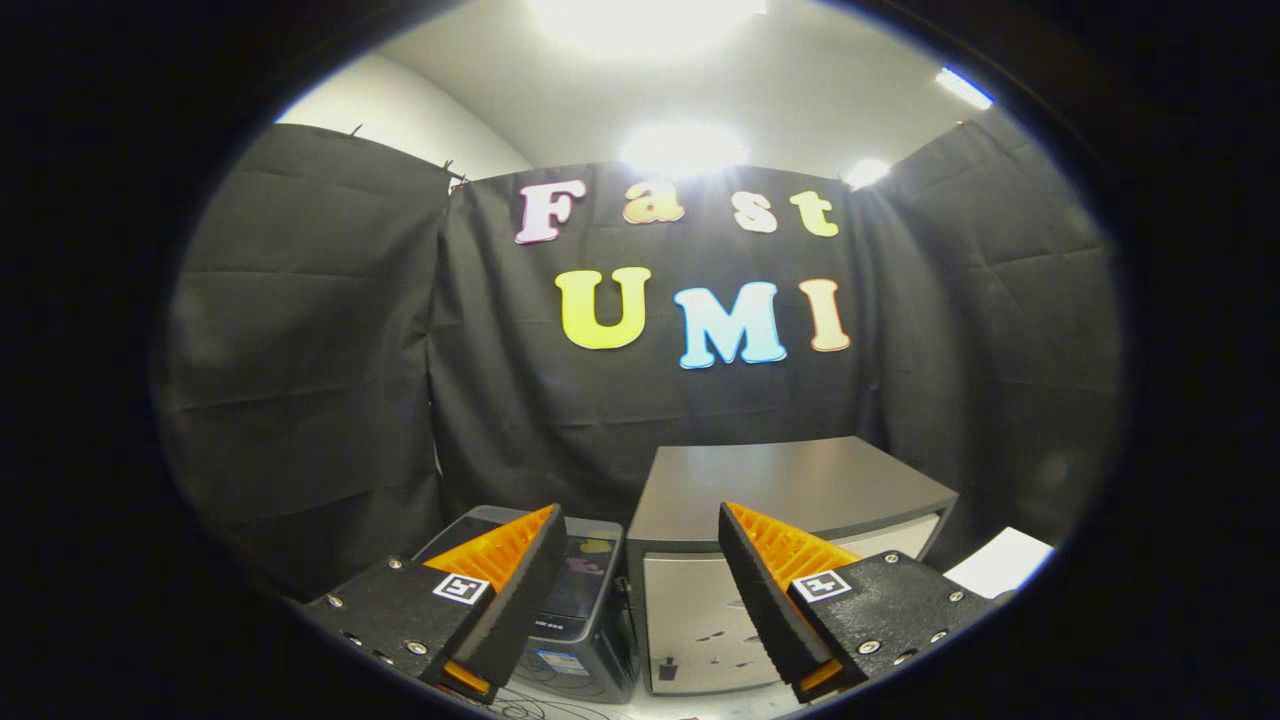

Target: Put the clothes into the washing machine and then close the washing machine lid.

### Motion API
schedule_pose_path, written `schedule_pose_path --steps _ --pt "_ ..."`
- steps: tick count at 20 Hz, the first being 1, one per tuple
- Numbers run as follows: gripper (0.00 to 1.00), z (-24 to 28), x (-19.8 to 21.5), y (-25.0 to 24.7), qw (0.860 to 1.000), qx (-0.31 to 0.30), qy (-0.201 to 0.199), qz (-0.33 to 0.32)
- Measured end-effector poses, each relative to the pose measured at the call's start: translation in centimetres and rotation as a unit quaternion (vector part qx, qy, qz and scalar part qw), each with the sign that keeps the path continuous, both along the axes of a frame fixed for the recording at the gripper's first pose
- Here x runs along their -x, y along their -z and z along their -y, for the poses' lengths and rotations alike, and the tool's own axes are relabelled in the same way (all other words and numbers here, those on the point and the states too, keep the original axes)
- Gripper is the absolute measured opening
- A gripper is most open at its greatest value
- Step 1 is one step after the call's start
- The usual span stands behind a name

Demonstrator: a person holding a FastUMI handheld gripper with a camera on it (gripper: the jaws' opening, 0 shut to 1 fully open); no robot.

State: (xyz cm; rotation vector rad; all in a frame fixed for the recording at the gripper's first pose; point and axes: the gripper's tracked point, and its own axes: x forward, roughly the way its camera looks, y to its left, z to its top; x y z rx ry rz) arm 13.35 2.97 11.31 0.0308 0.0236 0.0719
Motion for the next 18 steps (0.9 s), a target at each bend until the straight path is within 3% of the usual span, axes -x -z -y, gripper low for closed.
schedule_pose_path --steps 6,18 --pt "0.94 4.1 1.6 0.4 1.0 -0.003 0.026 0.0" --pt "0.94 5.0 2.5 0.9 1.0 -0.005 0.012 -0.007"
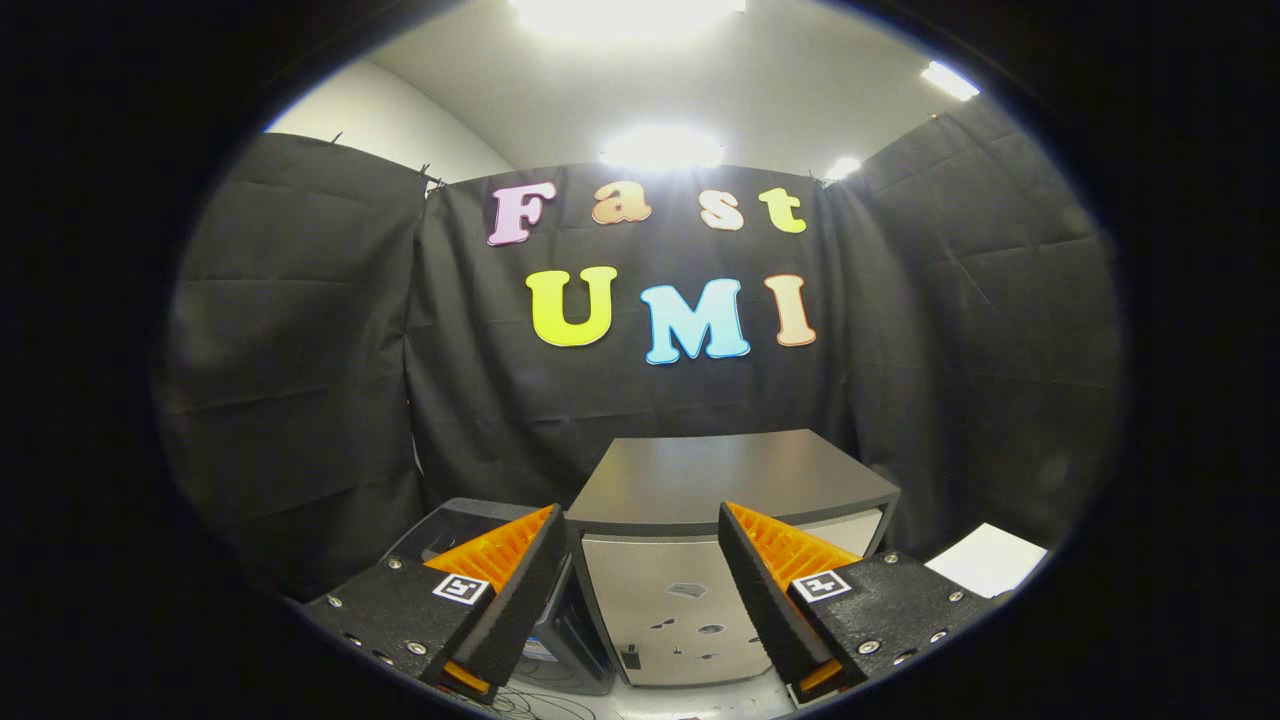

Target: Put the clothes into the washing machine and then close the washing machine lid.

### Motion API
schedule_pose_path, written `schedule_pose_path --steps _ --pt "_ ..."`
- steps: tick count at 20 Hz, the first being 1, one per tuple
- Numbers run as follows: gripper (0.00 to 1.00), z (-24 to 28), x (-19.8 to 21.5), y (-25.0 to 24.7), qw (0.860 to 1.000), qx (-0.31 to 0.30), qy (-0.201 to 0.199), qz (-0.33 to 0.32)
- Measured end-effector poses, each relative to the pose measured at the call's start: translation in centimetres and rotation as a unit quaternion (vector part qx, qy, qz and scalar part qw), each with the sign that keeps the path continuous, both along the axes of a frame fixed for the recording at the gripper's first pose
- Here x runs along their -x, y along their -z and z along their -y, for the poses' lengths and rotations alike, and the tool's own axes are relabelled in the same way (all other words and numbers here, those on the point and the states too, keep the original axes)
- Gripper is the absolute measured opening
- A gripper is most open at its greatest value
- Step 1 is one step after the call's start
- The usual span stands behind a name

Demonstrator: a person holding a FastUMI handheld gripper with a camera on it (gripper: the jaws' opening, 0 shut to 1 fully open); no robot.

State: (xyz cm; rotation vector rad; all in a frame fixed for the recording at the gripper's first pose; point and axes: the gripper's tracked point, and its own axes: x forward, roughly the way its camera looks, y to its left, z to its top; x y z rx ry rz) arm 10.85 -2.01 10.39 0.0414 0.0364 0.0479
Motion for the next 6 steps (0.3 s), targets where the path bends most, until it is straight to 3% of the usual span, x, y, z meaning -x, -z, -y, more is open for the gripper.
schedule_pose_path --steps 6 --pt "0.95 -0.25 0.14 -0.03 1.0 -0.002 -0.006 0.002"
